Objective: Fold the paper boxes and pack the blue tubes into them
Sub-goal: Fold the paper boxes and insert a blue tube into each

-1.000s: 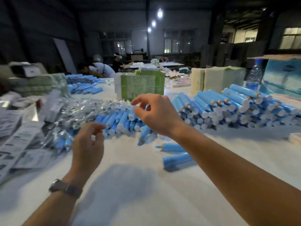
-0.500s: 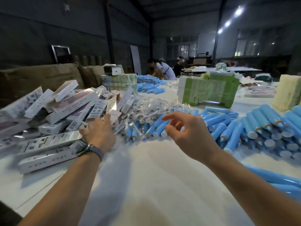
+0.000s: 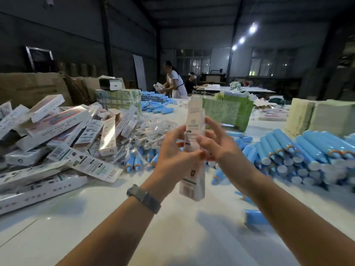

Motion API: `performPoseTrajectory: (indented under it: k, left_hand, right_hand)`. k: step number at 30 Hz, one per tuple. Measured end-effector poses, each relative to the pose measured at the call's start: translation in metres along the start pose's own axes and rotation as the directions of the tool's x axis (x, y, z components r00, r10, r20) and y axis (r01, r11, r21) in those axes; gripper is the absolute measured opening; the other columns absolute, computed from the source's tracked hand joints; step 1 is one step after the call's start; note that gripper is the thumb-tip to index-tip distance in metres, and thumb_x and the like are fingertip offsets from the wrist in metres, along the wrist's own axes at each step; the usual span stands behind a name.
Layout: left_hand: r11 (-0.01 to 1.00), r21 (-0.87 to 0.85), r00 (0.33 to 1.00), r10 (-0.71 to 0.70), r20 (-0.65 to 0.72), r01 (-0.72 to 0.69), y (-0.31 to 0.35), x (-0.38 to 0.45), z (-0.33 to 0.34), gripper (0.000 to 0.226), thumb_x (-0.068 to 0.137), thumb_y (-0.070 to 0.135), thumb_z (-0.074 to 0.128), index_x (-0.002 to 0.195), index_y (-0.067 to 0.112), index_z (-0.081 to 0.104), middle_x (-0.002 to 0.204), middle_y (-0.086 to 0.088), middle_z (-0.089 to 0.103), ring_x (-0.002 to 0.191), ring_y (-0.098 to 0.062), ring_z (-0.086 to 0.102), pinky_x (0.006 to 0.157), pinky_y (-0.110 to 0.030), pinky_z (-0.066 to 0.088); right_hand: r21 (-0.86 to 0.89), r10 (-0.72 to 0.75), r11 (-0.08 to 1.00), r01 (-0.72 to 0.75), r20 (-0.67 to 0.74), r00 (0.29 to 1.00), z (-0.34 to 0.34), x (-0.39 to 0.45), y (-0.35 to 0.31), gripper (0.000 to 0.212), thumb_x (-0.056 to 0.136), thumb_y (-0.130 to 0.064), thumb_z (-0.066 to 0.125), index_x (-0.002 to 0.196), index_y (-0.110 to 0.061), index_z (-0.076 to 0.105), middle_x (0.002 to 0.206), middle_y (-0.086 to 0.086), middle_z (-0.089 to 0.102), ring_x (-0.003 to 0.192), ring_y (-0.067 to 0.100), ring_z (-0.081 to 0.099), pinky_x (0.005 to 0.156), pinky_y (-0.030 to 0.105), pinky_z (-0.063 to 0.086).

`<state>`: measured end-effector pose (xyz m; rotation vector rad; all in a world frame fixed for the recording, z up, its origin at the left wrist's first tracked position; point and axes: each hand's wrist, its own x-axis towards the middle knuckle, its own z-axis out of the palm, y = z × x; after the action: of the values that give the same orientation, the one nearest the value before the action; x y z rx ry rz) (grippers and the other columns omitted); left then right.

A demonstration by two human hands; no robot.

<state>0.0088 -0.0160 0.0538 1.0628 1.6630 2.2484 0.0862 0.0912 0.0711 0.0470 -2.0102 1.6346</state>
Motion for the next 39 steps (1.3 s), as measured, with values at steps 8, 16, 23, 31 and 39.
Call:
performPoseTrajectory:
  k: [8,16,23,31,39]
  left_hand:
    - [0.998,-0.057,0.989,0.037,0.143,-0.029,-0.034,-0.027,0.010,0.073,0.062,0.001,0.076,0.123,0.024,0.044,0.120,-0.010,0.061,0.097,-0.013,0.070,0.071,-0.026,0.056]
    - [0.992,0.001,0.965,0.121,0.233,-0.125,-0.046,-0.030,0.013,0.081,0.076,0.000,0.072,0.140,0.032,0.032,0.116,0.016,0.067,0.109,-0.011,0.067,0.081,-0.027,0.055]
    - [0.995,0.013,0.976,0.094,0.198,-0.098,-0.053,-0.028,0.012,0.080,0.070,0.000,0.065,0.134,0.022,0.023,0.103,0.003,0.067,0.091,-0.007,0.069,0.076,-0.025,0.057]
    - [0.996,0.074,0.991,0.045,0.124,-0.055,-0.048,-0.018,-0.006,0.068,0.059,0.048,0.080,0.115,0.033,0.045,0.085,0.006,0.071,0.072,-0.012,0.069,0.067,-0.018,0.054]
    - [0.987,0.123,0.990,0.095,0.106,-0.108,-0.048,-0.016,-0.012,0.049,0.070,0.051,0.071,0.112,0.036,0.049,0.092,0.000,0.069,0.073,-0.016,0.072,0.066,-0.018,0.055]
  right_hand:
    - [-0.226,-0.062,0.972,0.060,-0.001,0.998,-0.023,-0.024,0.010,0.052,0.079,-0.034,0.077,0.125,-0.034,0.053,0.107,-0.004,0.066,0.087,0.014,0.065,0.078,0.034,0.059]
    - [-0.372,-0.216,0.915,0.157,-0.122,0.969,-0.023,-0.028,0.008,0.041,0.075,-0.027,0.083,0.107,-0.030,0.057,0.091,-0.003,0.069,0.065,0.010,0.065,0.070,0.045,0.058]
    - [-0.521,0.107,0.853,-0.041,0.097,0.990,-0.050,-0.024,-0.018,0.059,0.061,-0.051,0.084,0.102,-0.032,0.046,0.077,-0.001,0.065,0.058,0.008,0.062,0.050,0.021,0.046]
    - [-0.998,0.755,0.011,0.062,0.049,0.653,-0.086,-0.042,0.015,0.041,0.059,-0.036,0.087,0.092,-0.026,0.065,0.083,-0.009,0.066,0.070,0.011,0.061,0.066,0.030,0.051]
    - [-0.668,0.018,0.724,-0.173,-0.232,0.973,-0.106,-0.023,-0.025,0.032,0.069,-0.023,0.075,0.092,-0.033,0.055,0.070,-0.004,0.062,0.052,0.012,0.064,0.044,0.023,0.048]
